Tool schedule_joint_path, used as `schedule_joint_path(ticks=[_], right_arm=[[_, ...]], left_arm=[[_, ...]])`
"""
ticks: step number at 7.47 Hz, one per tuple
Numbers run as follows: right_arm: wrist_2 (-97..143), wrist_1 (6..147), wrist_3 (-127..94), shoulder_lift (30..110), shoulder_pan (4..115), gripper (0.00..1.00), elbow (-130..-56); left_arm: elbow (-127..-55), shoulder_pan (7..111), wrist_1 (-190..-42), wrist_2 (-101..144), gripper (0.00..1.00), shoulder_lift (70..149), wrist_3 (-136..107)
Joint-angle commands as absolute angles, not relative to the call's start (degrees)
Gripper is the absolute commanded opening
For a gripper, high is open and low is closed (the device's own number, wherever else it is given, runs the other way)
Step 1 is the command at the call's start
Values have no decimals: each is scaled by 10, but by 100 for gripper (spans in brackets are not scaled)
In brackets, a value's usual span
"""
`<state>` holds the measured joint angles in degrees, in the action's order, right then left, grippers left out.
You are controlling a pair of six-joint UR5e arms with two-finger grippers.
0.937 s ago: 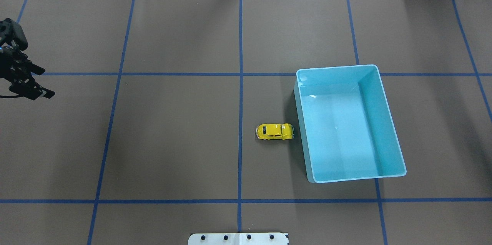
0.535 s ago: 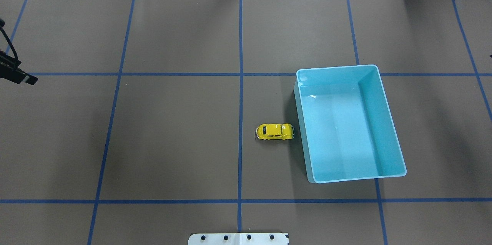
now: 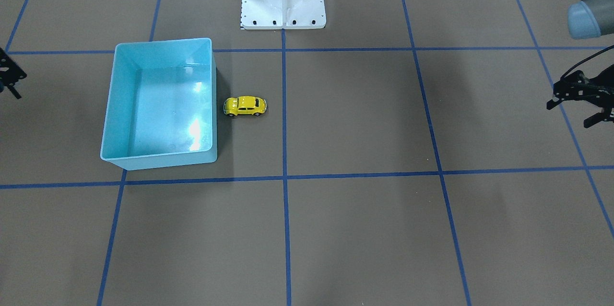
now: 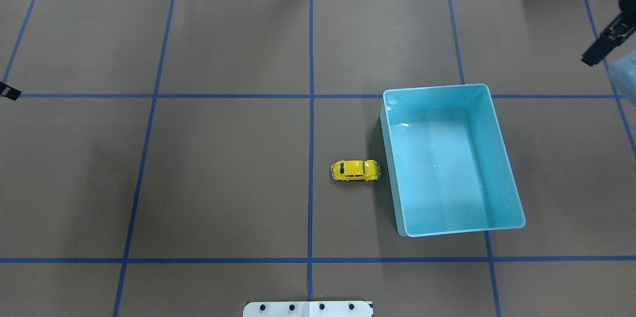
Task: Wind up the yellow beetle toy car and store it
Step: 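Reach the right gripper down to the car beside the bin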
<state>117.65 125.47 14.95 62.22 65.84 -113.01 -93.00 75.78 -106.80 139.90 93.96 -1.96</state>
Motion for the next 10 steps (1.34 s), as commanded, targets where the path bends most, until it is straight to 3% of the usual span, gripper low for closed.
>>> schedule_joint_path(ticks=[1, 4, 5, 6, 8, 10], right_arm=[[1225, 1285, 150, 550, 607, 100, -1125], [1240, 1275, 169, 502, 516, 100, -1122], [1236, 1173, 187, 526, 470, 100, -1115], [1230, 1078, 167, 530, 450, 100, -1063], [1213, 1053, 163, 481, 408, 100, -982], [1100, 1012, 159, 472, 329, 100, -969]], left_arm=[[-918, 810, -953, 1398, 100, 940, -22], [-911, 840, -913, 1346, 100, 928, -21], [-904, 859, -913, 1346, 100, 913, -22], [-899, 860, -911, 1337, 100, 911, -18], [-900, 860, -910, 1336, 100, 909, -18], [-898, 860, -905, 1337, 100, 907, -18]])
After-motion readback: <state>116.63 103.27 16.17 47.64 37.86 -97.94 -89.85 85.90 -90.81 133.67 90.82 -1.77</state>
